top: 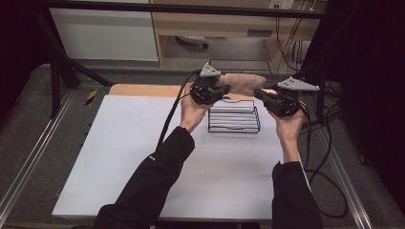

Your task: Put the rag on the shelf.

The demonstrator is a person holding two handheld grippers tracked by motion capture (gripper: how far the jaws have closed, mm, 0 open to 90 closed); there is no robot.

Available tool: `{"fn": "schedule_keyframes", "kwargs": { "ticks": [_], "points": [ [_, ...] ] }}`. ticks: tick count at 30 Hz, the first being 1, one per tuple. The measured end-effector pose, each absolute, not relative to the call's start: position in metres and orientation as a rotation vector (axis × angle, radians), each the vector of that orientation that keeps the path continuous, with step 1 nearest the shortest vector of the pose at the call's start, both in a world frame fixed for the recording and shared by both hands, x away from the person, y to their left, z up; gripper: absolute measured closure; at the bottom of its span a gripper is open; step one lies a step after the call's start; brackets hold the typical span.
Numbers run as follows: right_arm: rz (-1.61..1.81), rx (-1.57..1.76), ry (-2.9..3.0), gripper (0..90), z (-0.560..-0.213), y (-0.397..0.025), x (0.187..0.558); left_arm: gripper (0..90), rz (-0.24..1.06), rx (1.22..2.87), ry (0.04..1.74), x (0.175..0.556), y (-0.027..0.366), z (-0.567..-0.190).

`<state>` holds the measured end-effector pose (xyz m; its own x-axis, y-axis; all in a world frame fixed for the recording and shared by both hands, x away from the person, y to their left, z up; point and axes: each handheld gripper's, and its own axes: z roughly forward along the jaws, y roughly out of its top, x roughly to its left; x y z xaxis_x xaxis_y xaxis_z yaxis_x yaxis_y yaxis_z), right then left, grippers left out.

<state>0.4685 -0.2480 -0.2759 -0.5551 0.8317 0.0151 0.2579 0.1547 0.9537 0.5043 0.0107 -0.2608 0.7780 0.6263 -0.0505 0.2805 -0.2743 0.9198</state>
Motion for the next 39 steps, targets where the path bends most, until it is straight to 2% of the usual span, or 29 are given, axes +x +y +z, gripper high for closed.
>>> {"fn": "schedule_keyframes", "kwargs": {
  "ticks": [5,10,16,21,27,31,39],
  "points": [
    [1.444,1.014,1.907,80.9,-0.272,-0.249,0.461,82.4,0.382,1.861,0.689,0.500,0.014,-0.259],
    [1.466,1.010,1.897,70.0,-0.267,-0.252,0.454,75.2,0.379,1.873,0.687,0.494,0.019,-0.256],
    [1.482,1.018,1.897,53.8,-0.262,-0.254,0.448,60.2,0.380,1.883,0.692,0.486,0.030,-0.255],
    [1.491,1.034,1.926,33.9,-0.261,-0.254,0.443,46.0,0.375,1.894,0.695,0.480,0.043,-0.258],
    [1.485,1.048,1.976,15.6,-0.265,-0.252,0.438,28.6,0.374,1.919,0.703,0.470,0.063,-0.267],
    [1.493,1.053,1.986,8.1,-0.268,-0.253,0.434,17.4,0.382,1.931,0.717,0.464,0.077,-0.274],
    [1.483,1.066,2.024,1.7,-0.279,-0.252,0.426,7.8,0.405,1.959,0.748,0.446,0.110,-0.292]
  ]
}}
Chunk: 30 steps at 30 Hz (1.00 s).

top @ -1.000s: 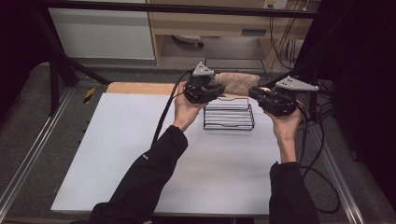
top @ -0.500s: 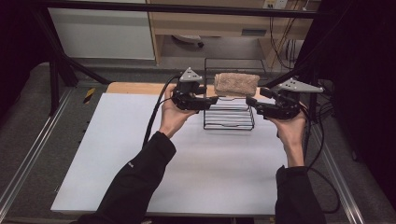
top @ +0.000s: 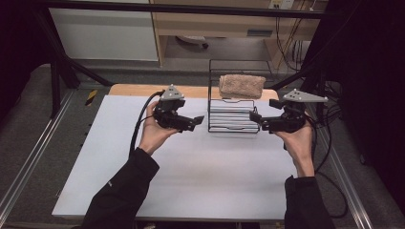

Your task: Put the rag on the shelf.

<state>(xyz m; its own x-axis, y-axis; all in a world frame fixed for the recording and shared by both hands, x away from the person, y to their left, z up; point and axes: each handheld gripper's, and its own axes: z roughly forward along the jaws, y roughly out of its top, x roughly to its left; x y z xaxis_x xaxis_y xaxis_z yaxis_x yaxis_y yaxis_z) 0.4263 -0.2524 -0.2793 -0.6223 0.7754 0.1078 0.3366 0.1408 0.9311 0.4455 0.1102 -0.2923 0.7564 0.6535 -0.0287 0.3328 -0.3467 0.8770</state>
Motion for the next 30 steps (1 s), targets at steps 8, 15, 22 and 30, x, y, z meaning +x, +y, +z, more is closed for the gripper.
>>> {"fn": "schedule_keyframes", "kwargs": {
  "ticks": [8,15,22,30],
  "points": [
    [1.472,1.059,2.062,0.4,-0.294,-0.247,0.416,6.0,0.432,1.986,0.777,0.426,0.146,-0.320],
    [1.474,1.065,2.092,0.4,-0.312,-0.244,0.410,6.1,0.443,1.978,0.823,0.413,0.180,-0.338],
    [1.470,1.107,2.110,0.2,-0.342,-0.248,0.401,6.1,0.445,1.977,0.860,0.397,0.213,-0.364],
    [1.458,1.146,2.161,0.3,-0.381,-0.254,0.393,7.2,0.459,1.964,0.923,0.379,0.242,-0.391]
  ]
}}
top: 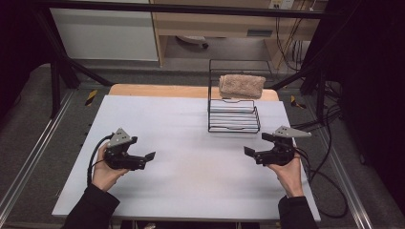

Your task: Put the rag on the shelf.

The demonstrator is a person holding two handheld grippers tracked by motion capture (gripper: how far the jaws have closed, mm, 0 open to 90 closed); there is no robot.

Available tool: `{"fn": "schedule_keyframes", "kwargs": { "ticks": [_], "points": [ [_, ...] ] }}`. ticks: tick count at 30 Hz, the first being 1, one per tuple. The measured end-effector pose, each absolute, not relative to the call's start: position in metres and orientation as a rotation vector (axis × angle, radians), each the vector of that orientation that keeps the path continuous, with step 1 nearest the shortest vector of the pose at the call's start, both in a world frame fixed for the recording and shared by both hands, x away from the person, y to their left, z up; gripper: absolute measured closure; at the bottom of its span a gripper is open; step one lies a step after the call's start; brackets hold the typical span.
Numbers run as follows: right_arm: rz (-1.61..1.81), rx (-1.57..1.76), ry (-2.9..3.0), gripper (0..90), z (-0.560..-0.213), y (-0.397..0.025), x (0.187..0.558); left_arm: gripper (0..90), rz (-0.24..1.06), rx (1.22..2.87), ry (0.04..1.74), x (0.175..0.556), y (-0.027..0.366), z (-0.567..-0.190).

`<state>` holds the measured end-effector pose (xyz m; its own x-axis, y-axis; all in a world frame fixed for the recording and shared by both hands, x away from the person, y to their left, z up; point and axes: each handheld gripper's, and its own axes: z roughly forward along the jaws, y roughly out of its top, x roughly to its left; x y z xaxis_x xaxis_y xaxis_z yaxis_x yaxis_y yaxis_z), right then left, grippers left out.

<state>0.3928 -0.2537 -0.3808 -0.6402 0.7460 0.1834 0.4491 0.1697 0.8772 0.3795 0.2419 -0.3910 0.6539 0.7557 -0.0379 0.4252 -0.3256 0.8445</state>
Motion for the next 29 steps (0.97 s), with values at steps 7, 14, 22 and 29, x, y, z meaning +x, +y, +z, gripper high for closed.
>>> {"fn": "schedule_keyframes", "kwargs": {
  "ticks": [7,14,22,29],
  "points": [
    [1.432,1.152,2.220,0.4,-0.414,-0.256,0.384,7.2,0.456,1.982,0.960,0.368,0.264,-0.411],
    [1.386,1.177,2.279,0.4,-0.438,-0.263,0.374,7.2,0.425,1.989,0.995,0.360,0.280,-0.429],
    [1.390,1.237,2.267,0.5,-0.447,-0.277,0.366,7.2,0.415,1.975,1.003,0.356,0.287,-0.439],
    [1.360,1.240,2.289,0.5,-0.452,-0.276,0.365,7.6,0.420,1.976,1.012,0.355,0.289,-0.442]
  ]
}}
